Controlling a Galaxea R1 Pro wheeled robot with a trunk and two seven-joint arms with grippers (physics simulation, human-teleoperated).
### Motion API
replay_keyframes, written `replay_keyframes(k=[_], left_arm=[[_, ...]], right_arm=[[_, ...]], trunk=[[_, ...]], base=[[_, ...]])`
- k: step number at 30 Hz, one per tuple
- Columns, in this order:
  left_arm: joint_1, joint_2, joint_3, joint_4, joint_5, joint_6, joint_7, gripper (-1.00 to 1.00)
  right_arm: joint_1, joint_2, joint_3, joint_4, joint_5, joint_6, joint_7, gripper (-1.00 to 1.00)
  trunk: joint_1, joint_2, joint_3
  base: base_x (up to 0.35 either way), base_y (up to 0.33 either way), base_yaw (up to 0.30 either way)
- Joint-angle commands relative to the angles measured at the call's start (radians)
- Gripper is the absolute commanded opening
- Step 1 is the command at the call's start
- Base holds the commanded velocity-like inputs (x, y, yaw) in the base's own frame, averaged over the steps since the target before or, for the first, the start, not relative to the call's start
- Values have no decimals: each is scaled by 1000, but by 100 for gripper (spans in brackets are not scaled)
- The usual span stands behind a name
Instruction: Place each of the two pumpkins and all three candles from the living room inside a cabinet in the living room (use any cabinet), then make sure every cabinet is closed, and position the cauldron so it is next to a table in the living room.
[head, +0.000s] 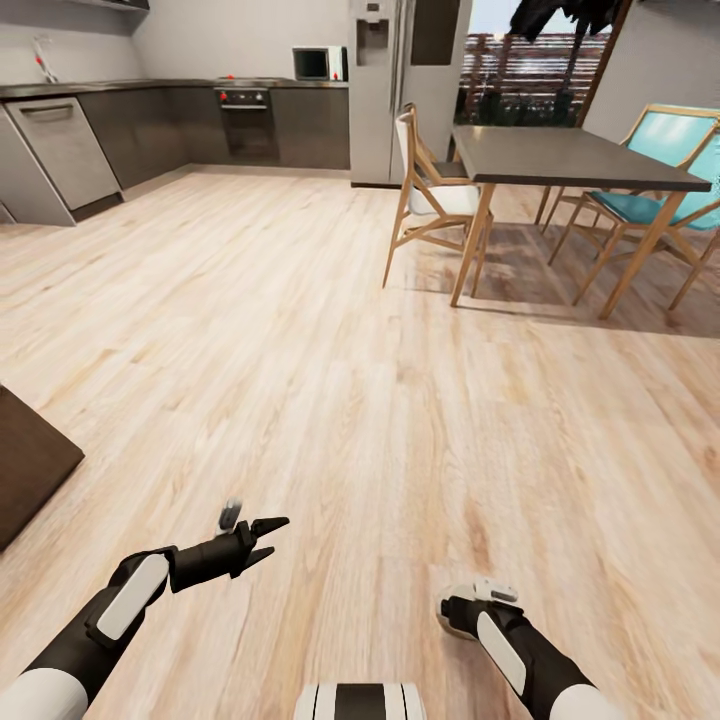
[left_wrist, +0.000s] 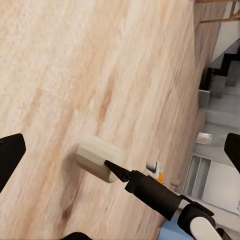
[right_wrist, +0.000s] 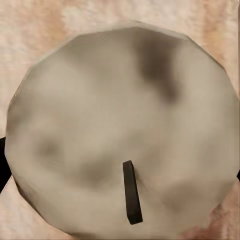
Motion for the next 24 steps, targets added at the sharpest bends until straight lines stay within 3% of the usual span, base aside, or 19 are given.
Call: replay_keyframes(k=[1, 10, 24], left_arm=[[-1, 1, -2, 0, 1, 2, -2, 100], [-1, 1, -2, 0, 2, 2, -2, 100], [-1, 1, -2, 0, 0, 2, -2, 100]], right_arm=[[0, -1, 8, -3, -11, 4, -9, -100], [-1, -1, 9, -3, -11, 3, -8, -100], [0, -1, 8, -3, -13, 3, -8, -100]], trunk=[[-1, 0, 3], [-5, 2, 39], [-11, 5, 104]], base=[[0, 0, 0], [0, 0, -14], [0, 0, -236]])
